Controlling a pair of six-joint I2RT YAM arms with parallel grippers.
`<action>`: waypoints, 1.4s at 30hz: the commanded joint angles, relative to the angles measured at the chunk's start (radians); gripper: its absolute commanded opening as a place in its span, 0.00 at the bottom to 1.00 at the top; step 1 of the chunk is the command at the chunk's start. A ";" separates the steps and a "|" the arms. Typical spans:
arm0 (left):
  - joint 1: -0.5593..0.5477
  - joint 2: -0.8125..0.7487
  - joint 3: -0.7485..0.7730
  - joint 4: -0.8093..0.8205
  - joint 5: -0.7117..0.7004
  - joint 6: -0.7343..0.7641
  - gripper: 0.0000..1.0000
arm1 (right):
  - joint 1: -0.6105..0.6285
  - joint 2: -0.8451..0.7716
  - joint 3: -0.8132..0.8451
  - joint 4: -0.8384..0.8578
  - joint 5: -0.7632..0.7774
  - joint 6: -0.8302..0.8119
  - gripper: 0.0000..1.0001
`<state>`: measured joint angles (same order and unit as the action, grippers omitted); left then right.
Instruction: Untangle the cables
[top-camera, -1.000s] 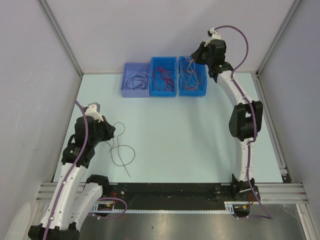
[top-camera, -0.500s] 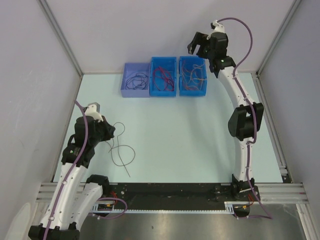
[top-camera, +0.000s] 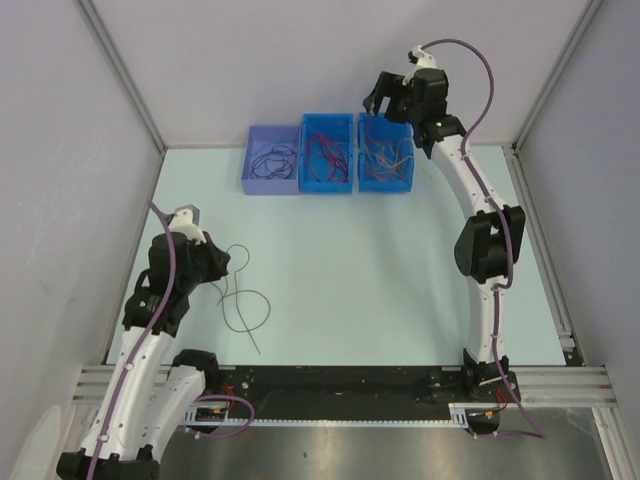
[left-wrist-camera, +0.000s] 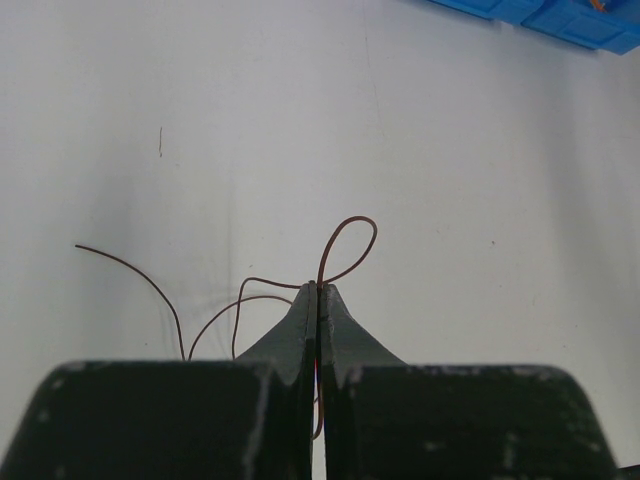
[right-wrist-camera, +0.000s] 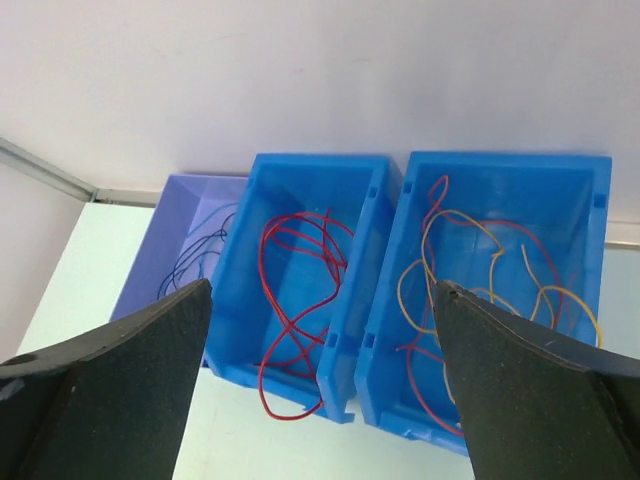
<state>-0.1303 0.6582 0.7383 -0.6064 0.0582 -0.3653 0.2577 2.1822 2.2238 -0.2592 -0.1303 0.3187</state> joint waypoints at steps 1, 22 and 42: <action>0.011 -0.017 -0.002 0.028 0.002 0.009 0.00 | -0.001 -0.048 0.021 -0.047 0.088 0.010 0.95; 0.011 -0.009 -0.005 0.033 0.012 0.008 0.00 | -0.173 -0.303 -0.704 -0.016 0.176 0.031 0.83; 0.012 0.011 -0.005 0.033 0.006 0.006 0.00 | -0.189 0.011 -0.369 -0.075 0.201 -0.081 0.63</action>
<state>-0.1284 0.6697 0.7330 -0.6018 0.0582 -0.3653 0.0761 2.1540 1.7603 -0.3279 0.0673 0.2687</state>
